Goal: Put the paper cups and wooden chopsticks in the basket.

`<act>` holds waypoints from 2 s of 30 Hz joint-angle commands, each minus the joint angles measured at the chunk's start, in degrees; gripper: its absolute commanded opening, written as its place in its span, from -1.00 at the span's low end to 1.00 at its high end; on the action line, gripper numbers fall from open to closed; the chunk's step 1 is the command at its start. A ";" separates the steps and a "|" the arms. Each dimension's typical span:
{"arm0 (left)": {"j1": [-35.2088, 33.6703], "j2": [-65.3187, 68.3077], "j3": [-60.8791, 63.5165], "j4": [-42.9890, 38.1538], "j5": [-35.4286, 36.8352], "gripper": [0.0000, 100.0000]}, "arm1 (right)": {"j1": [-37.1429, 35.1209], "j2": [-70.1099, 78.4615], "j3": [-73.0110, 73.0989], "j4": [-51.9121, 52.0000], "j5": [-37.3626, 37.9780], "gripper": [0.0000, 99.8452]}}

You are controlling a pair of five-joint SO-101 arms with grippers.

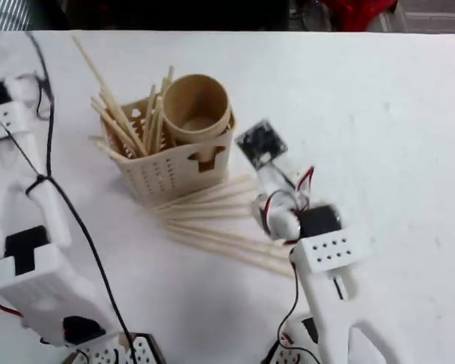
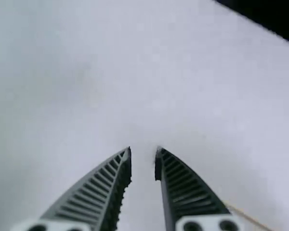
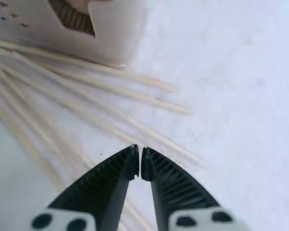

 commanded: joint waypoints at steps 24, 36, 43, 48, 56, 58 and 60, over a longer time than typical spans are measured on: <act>27.82 -2.77 -41.67 25.14 -6.33 -0.79 | -1.45 -1.36 12.57 -14.20 0.70 -0.96; 22.64 -2.68 -41.23 25.05 -6.59 -0.79 | -1.45 -1.36 12.92 -14.64 0.70 -0.96; 32.13 -2.77 -41.41 26.20 -6.95 -0.79 | -1.45 -1.36 13.01 -14.64 0.70 -0.96; 21.23 -2.77 -41.67 26.02 -10.29 -0.79 | -1.45 -1.36 13.01 -14.64 0.70 -0.96; 18.07 -4.18 -42.81 26.46 -9.58 -0.79 | -1.45 -1.36 13.01 -14.64 0.70 -0.96; 19.82 -6.11 -45.36 27.69 -9.76 -0.79 | -1.45 -1.36 13.01 -14.64 0.70 -0.96; 20.44 -8.22 -48.09 28.75 -9.85 -0.79 | -1.45 -1.36 13.10 -14.64 0.70 -0.96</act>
